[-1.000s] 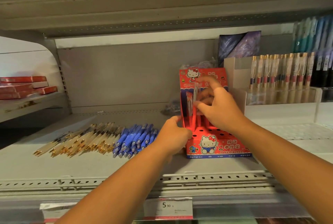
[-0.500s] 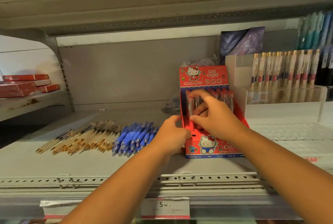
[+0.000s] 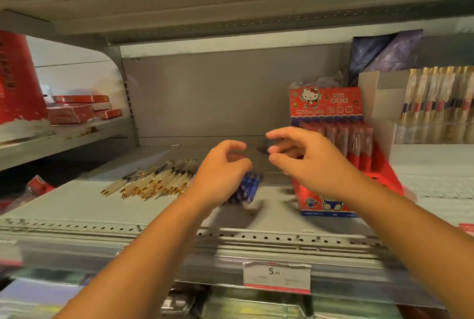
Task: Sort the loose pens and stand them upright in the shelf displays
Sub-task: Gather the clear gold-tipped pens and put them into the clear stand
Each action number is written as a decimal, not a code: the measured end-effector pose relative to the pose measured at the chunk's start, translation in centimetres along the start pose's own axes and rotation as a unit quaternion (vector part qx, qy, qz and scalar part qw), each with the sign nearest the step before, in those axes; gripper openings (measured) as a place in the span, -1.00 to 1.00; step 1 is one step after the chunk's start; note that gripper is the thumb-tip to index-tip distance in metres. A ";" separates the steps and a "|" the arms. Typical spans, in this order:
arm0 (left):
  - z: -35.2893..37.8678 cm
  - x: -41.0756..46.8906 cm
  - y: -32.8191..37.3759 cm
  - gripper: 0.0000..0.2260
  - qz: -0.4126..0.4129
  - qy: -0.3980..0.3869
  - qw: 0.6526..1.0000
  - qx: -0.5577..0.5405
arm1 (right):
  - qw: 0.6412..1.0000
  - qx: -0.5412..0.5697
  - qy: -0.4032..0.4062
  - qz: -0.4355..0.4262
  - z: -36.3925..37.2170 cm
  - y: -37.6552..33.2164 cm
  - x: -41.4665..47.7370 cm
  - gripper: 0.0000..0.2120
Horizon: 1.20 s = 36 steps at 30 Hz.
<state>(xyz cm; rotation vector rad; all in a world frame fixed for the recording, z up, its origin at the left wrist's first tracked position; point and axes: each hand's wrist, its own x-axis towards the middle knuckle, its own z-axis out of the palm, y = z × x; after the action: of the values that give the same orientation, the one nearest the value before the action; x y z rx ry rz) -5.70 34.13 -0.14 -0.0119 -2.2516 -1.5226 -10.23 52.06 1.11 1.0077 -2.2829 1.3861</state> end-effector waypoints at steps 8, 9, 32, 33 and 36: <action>-12.7 -1.1 -3.6 -0.73 -0.032 0.024 0.996 0.085 | 0.990 -0.046 -0.109 0.083 10.1 -2.9 3.8 -0.53; -14.3 -1.2 -4.1 -0.73 -0.037 0.020 0.995 0.095 | 0.988 -0.052 -0.111 0.090 11.3 -3.4 4.3 -0.53; -24.4 10.4 -11.7 -0.48 -0.224 -0.166 0.893 0.353 | 0.885 -0.321 -0.255 0.219 24.0 -6.7 17.6 -0.70; -24.0 11.0 -11.6 -0.54 -0.254 -0.176 0.890 0.337 | 0.880 -0.329 -0.262 0.219 24.3 -6.3 18.2 -0.70; -23.3 12.1 -10.8 -0.54 -0.324 -0.185 0.887 0.270 | 0.863 -0.361 -0.290 0.201 25.3 -5.5 19.7 -0.59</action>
<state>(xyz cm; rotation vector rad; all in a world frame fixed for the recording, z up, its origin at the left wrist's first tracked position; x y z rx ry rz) -11.44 6.40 1.68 0.7387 -3.1356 -1.1555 -17.76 20.49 3.30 0.7597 -3.2008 0.1871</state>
